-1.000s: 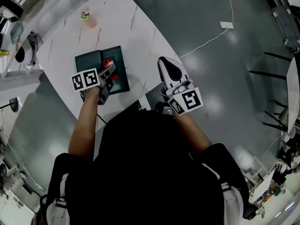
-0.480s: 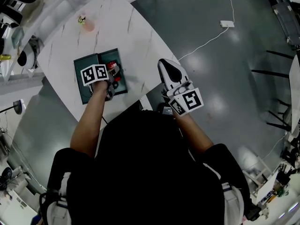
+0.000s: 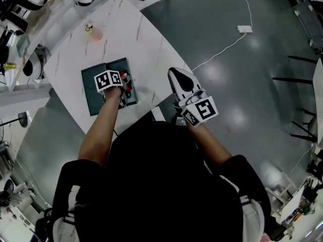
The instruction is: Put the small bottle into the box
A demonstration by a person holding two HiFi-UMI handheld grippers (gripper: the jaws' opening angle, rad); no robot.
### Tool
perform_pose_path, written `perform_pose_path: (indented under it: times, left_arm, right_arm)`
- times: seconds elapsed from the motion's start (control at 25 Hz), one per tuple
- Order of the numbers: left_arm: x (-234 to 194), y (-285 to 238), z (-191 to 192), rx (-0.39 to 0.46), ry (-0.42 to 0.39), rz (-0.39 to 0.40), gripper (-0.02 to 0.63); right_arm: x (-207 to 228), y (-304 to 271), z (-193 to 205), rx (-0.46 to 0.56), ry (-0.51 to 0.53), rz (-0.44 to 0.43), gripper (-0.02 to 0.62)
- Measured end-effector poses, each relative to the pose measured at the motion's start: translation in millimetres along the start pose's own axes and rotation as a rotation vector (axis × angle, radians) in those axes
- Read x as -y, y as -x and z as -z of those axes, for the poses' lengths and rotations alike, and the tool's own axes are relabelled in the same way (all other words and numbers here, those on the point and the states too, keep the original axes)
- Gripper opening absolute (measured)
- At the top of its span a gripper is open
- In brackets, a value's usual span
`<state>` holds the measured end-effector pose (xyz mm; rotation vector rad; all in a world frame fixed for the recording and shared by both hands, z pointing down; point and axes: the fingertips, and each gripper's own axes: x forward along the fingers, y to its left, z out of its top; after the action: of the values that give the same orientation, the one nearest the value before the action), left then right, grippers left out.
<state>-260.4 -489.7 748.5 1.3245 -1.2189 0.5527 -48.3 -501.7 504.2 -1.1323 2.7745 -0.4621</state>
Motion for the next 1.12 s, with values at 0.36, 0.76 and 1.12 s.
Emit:
perform_pose_path:
  times: [0.36,0.76,1.12]
  left_arm:
    - [-8.5,-10.0,-1.5,-0.019,-0.013,-0.112,0.212]
    - [-10.0,-9.6,-5.2,0.028,0.001,-0.130,0.216]
    - [-3.8,15.4,-9.8,0.138,0.013,-0.080,0.270]
  right_arm:
    - [-1.3,7.6,2.2,0.009,-0.027,0.002,0.032]
    - [1.3,19.5,-1.4,0.022,-0.039,0.007,0.032]
    - [-5.1,22.4,-6.0,0.045,-0.045,-0.021,0.032]
